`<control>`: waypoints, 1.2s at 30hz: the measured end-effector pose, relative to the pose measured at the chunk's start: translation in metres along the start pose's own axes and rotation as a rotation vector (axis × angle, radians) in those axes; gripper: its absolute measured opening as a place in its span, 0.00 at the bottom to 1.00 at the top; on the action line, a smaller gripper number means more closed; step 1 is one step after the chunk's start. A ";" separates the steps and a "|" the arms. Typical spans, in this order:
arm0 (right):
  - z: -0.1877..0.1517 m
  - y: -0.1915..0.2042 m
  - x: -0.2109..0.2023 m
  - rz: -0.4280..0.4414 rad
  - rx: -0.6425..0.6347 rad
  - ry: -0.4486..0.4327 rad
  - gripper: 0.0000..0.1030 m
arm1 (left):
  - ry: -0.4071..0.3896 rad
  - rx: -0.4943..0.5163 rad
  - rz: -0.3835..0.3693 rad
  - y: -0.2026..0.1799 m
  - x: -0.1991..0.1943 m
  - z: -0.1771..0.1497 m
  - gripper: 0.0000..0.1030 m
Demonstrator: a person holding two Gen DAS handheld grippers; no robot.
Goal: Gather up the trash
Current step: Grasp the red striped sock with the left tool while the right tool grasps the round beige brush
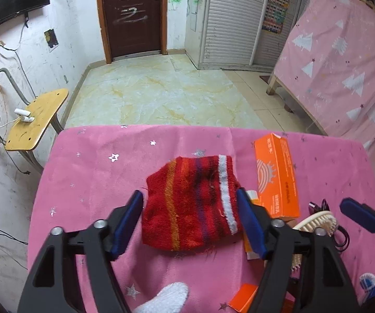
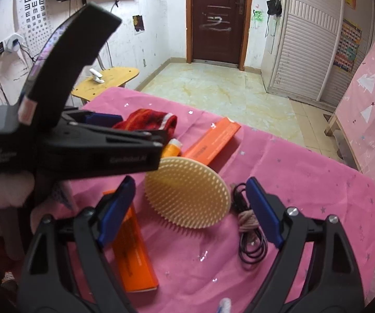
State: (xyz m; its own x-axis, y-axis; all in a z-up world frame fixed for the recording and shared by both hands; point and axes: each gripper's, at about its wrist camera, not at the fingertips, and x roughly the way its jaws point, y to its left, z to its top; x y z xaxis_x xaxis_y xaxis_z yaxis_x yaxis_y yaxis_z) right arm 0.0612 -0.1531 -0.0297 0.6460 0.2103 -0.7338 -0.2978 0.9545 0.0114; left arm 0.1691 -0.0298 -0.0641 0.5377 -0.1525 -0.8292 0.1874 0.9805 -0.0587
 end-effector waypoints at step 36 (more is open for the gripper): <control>-0.023 -0.032 -0.073 -0.037 0.094 -0.109 0.68 | -0.007 0.065 0.051 -0.009 -0.014 -0.009 0.43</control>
State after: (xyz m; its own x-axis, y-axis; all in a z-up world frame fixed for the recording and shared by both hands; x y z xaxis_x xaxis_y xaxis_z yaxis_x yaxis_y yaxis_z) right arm 0.0073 -0.2036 0.0075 0.7291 0.1913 -0.6571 -0.2088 0.9765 0.0527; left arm 0.1521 -0.0353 -0.0569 0.5535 -0.1036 -0.8264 0.2121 0.9771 0.0196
